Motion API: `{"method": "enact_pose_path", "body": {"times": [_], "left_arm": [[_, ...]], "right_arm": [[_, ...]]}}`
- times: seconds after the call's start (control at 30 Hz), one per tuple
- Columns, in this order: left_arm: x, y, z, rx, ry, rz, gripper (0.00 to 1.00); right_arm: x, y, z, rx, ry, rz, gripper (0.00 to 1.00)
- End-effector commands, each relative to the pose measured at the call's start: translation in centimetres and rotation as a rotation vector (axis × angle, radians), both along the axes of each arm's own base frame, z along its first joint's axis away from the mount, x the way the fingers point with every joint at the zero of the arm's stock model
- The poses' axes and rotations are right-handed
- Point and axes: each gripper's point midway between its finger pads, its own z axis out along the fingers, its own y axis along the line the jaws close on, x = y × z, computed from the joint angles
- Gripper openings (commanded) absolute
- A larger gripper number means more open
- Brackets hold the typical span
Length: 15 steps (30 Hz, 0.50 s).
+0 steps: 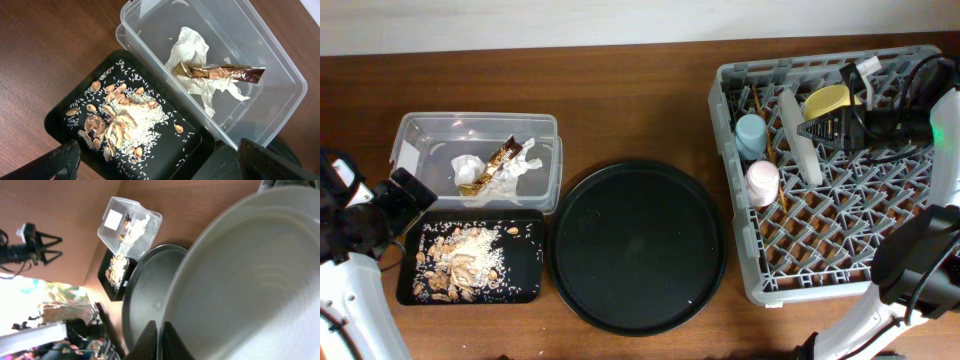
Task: Sort waste into correct bins and load items into the dishwasher rack
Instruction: 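Carry the white plate right and stand it upright in the rack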
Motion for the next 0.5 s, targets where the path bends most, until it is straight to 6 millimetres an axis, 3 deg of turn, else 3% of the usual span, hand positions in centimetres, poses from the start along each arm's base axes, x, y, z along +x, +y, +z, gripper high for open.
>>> {"method": "enact_pose_path", "body": {"times": [0.0,0.1,0.17,0.23,0.3,0.47], "left_arm": [[-0.2,0.3,0.1,0.006,-0.001,0.018,0.99],[-0.2,0.3,0.1,0.006,-0.001,0.018,0.99],[-0.2,0.3,0.1,0.006,-0.001,0.018,0.99],[-0.2,0.3,0.1,0.006,-0.001,0.018,0.99],[-0.2,0.3,0.1,0.006,0.0,0.018,0.99],[-0.2,0.3,0.1,0.006,-0.001,0.019,0.99]], "right_arm": [[0.3,-0.3,0.0,-0.026,-0.019,0.008,0.26],[0.4,-0.6,-0.1,-0.034,-0.029,0.003,0.26],[0.7,-1.0,-0.1,-0.037,-0.034,-0.012,0.43],[1.2,-1.5,-0.1,-0.025,0.001,-0.058,0.67],[1.7,-1.8,0.4,-0.006,0.053,-0.116,0.99],[1.7,-2.4,1.8,-0.146,0.103,-0.177,0.98]]}}
